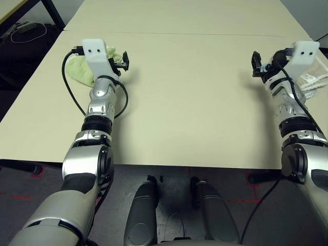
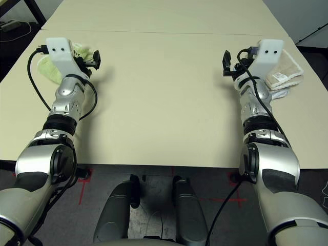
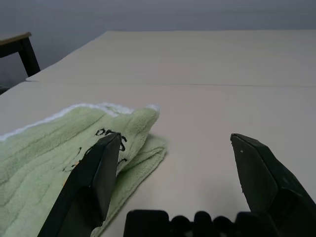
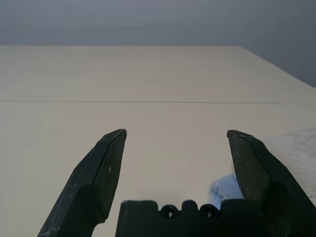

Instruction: Fold the towel and set it aside.

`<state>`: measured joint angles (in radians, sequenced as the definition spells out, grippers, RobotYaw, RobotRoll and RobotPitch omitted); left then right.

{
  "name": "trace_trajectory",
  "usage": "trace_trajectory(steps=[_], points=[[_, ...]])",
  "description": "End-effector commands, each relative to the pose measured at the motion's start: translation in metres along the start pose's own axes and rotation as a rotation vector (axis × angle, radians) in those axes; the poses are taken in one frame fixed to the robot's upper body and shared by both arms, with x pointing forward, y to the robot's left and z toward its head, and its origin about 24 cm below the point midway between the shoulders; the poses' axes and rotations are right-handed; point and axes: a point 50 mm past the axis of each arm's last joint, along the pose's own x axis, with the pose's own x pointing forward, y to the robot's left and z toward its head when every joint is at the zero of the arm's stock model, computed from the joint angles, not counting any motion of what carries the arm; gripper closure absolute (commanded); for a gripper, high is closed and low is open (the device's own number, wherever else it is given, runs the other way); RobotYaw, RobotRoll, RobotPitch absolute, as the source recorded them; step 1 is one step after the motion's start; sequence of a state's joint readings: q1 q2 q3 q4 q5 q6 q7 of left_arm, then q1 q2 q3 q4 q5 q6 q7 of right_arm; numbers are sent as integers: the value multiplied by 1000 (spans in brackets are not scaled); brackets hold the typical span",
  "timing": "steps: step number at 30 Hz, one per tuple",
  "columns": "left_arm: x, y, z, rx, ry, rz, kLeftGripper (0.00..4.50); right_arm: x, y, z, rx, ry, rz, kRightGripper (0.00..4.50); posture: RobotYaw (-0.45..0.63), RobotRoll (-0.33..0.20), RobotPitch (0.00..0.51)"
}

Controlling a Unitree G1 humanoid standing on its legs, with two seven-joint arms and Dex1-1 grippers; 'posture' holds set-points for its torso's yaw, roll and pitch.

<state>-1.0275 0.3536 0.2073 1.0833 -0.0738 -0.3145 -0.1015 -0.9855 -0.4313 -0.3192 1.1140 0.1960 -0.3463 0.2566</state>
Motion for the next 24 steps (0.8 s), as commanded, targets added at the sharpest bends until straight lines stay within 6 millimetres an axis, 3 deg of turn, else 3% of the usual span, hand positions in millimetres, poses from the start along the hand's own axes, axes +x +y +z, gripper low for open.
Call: trace_trajectory(steps=[1, 14, 24], points=[[-5, -3, -10, 11, 11, -46, 0, -11, -7, -19, -3, 47, -54, 35, 2, 0, 179], [-17, -4, -29, -86, 23, -103, 0, -22, -1, -28, 10, -12, -18, 35, -33, 0, 196], [-19, -3, -29, -90, 5, -91, 0, -27, 4, -32, 14, -43, 2, 35, -42, 0, 206]])
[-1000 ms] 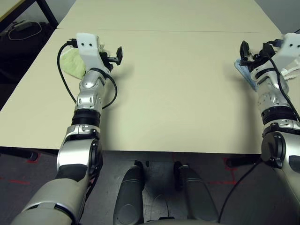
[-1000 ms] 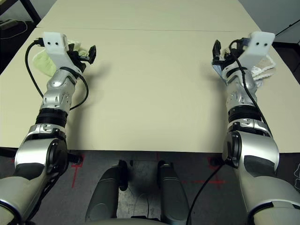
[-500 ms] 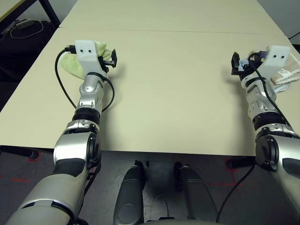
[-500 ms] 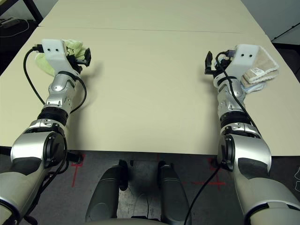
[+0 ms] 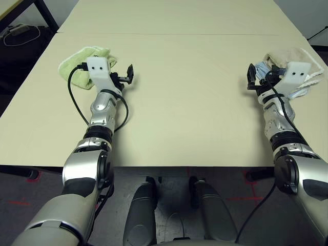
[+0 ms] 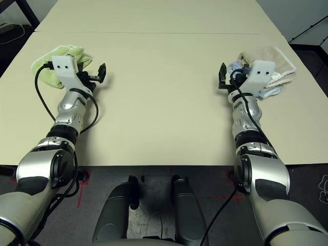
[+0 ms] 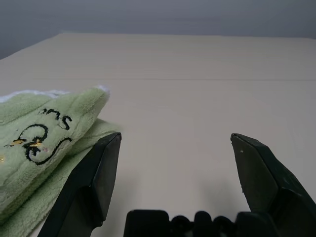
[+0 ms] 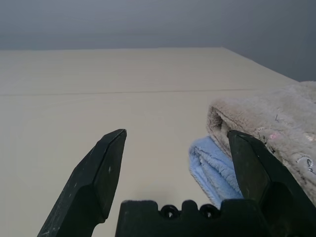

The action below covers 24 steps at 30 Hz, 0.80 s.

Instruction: Fold the towel and set it aside.

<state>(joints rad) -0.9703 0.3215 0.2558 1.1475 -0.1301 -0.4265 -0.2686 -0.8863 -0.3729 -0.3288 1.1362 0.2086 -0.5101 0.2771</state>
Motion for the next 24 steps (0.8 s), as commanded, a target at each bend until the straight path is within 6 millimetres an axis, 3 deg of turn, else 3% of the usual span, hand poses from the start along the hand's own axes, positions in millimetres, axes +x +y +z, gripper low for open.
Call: trace_trajectory(steps=[1, 24], points=[[-3, 5, -3, 15, 12, 36, 0, -3, -1, -1, 4, -13, -5, 35, -41, 0, 203], [-3, 13, -1, 35, 27, 24, 0, 5, 3, 2, -3, 18, -1, 35, -33, 0, 198]])
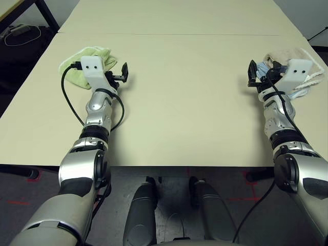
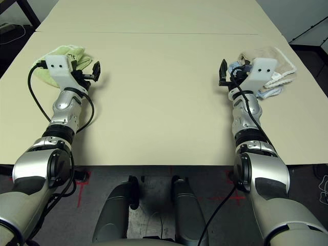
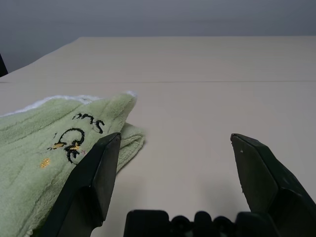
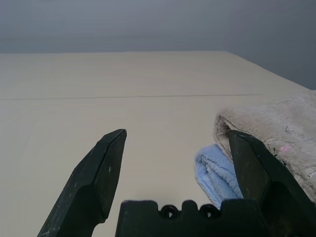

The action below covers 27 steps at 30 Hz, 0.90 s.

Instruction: Fold the towel and set it aside.

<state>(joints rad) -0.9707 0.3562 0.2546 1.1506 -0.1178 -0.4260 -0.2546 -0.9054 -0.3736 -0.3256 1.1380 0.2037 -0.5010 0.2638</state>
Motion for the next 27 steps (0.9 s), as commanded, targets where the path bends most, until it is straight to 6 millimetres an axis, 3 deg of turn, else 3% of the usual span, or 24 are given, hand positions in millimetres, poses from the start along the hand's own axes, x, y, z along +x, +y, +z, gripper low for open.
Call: trace_trajectory(steps=[1, 27], points=[[-3, 0, -6, -2, 28, -6, 0, 1, 1, -2, -4, 30, 3, 35, -36, 0, 197], [-6, 1, -10, -19, 31, 5, 0, 5, 1, 1, -23, 52, 12, 35, -25, 0, 195]])
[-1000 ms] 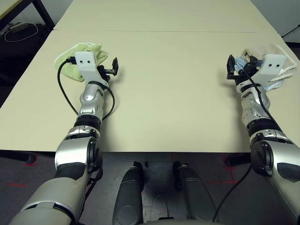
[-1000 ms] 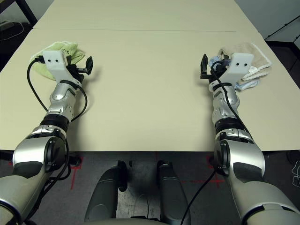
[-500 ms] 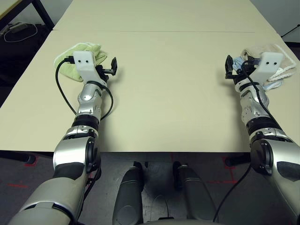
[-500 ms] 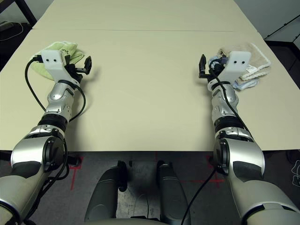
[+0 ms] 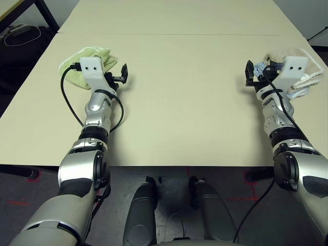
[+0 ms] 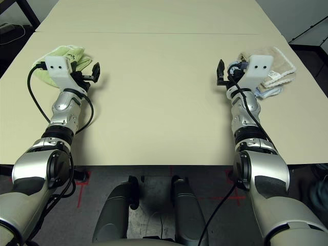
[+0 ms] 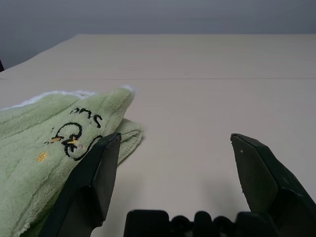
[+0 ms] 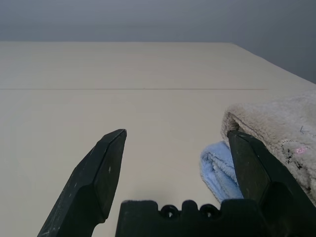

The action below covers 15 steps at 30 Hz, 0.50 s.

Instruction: Fold the towel and set it aside.

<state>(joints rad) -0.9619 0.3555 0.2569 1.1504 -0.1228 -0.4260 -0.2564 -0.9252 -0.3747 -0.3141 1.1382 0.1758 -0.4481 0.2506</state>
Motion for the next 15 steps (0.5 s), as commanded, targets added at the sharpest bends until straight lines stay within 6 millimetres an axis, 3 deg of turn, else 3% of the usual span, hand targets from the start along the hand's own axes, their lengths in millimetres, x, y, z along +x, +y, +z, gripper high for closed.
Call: trace_trajectory(steps=[1, 15], points=[[-4, 0, -7, -10, 24, -1, 0, 0, -3, 0, -8, 11, -2, 35, -17, 0, 198], [-4, 1, -5, -1, 14, -4, 0, -3, -4, -4, -7, 15, -1, 35, -11, 0, 195]])
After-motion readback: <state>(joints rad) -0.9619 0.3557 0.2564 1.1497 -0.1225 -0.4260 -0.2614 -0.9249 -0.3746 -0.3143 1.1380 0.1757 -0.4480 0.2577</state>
